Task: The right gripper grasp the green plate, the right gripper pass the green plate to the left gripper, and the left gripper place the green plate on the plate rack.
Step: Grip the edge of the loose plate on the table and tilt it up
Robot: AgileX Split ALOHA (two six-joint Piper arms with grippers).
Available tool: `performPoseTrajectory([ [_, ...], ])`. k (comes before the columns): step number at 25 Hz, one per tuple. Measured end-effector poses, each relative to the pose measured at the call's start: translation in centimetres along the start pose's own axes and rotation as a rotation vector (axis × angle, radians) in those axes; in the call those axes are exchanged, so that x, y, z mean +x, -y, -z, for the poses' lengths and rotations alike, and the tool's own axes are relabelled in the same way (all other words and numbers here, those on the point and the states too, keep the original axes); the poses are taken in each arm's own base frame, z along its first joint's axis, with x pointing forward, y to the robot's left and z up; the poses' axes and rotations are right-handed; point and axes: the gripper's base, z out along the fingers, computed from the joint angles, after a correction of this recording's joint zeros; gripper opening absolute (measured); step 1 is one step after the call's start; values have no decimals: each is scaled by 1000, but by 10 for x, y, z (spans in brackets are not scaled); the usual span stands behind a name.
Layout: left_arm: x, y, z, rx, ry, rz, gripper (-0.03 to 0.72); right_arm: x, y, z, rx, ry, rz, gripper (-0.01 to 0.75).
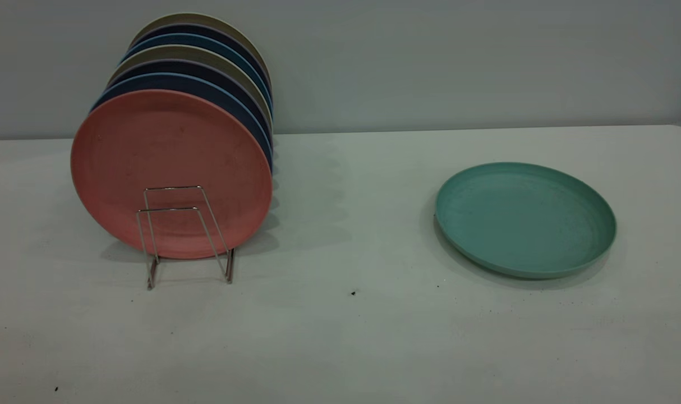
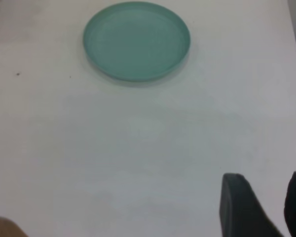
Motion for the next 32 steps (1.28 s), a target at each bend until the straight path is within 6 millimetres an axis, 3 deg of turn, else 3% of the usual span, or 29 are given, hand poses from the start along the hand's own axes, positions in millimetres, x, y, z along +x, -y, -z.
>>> performPoseTrajectory([
  [21,-2,0,1,-1,13,21,484,-1,0,0,-3,9,-28,239],
  [26,-38,-2,2,-3,18,61,484,-24,-2,-4,-42,6,-44,287],
  [32,-111,-8,-33,15,-147,-38,498,-80,5,-47,-46,-90,-61,453],
])
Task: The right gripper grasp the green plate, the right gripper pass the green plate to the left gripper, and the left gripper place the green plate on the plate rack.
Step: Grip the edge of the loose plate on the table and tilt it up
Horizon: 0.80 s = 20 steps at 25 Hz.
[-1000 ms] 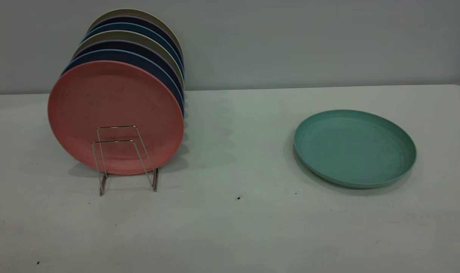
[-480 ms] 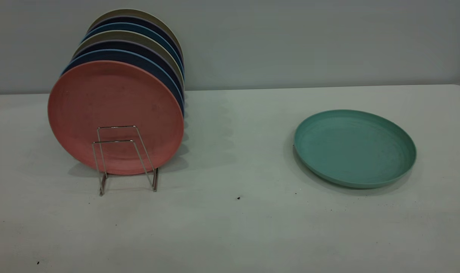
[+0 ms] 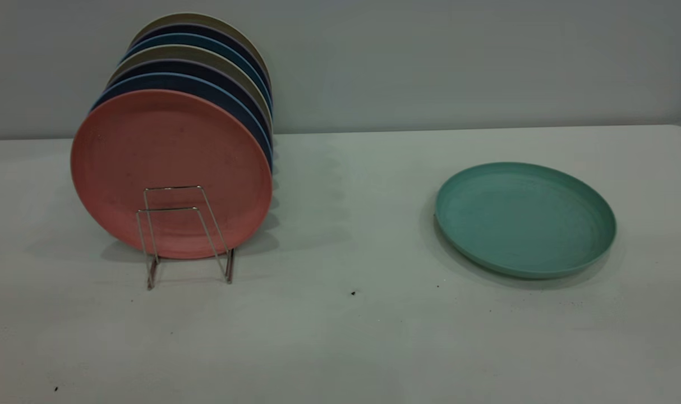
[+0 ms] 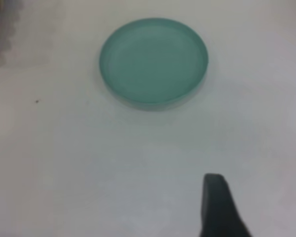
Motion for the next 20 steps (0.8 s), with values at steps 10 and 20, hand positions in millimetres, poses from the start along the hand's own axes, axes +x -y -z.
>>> performPoseTrajectory([
  [10,-88,1,-87,175,-159,-56,538,-51,-5,-105,-192,-261,-33,527],
  [20,-118,17,-174,419,-201,-26,539,-36,-6,-213,-307,-363,-151,513],
])
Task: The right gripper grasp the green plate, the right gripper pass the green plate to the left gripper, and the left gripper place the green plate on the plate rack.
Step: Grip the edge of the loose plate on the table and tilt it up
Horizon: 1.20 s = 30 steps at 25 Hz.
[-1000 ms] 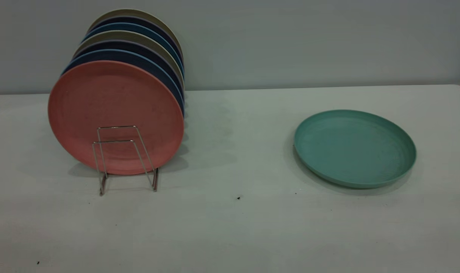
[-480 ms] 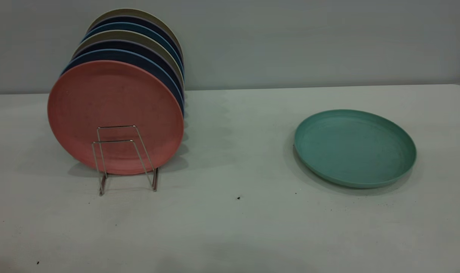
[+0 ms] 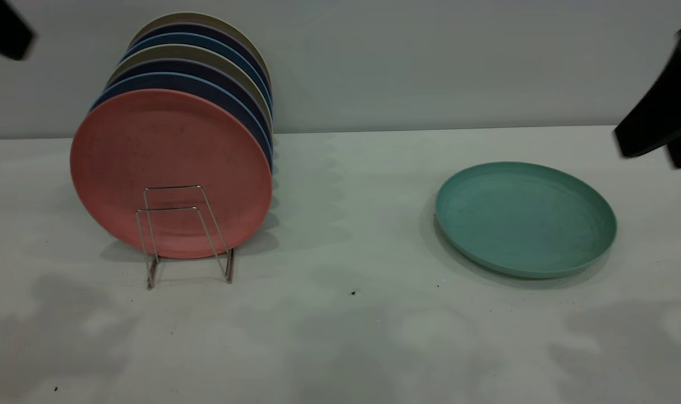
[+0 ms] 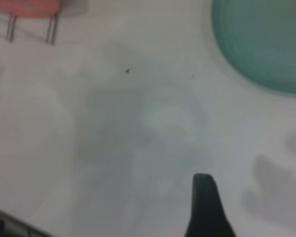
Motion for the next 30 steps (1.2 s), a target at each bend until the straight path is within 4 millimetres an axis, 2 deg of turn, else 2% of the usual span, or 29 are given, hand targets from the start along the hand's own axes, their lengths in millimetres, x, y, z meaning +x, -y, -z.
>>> performPoseTrajectory([
  [4,-14,5,-30,92,-7,-4,539,1,19,-32,37,-38,-47,509],
  [8,-23,28,-64,171,-58,-61,539,-4,43,-55,52,-89,-100,509],
  [14,-31,68,-122,242,-119,-134,539,-21,93,-74,41,-112,-228,509],
  [20,-32,93,-174,237,-134,-180,539,-26,141,-106,-25,-132,-334,508],
  [24,-28,99,-187,240,-154,-189,539,-28,167,-126,-59,-126,-386,508],
  [30,-28,100,-188,241,-150,-189,539,-29,187,-159,-103,-149,-405,497],
])
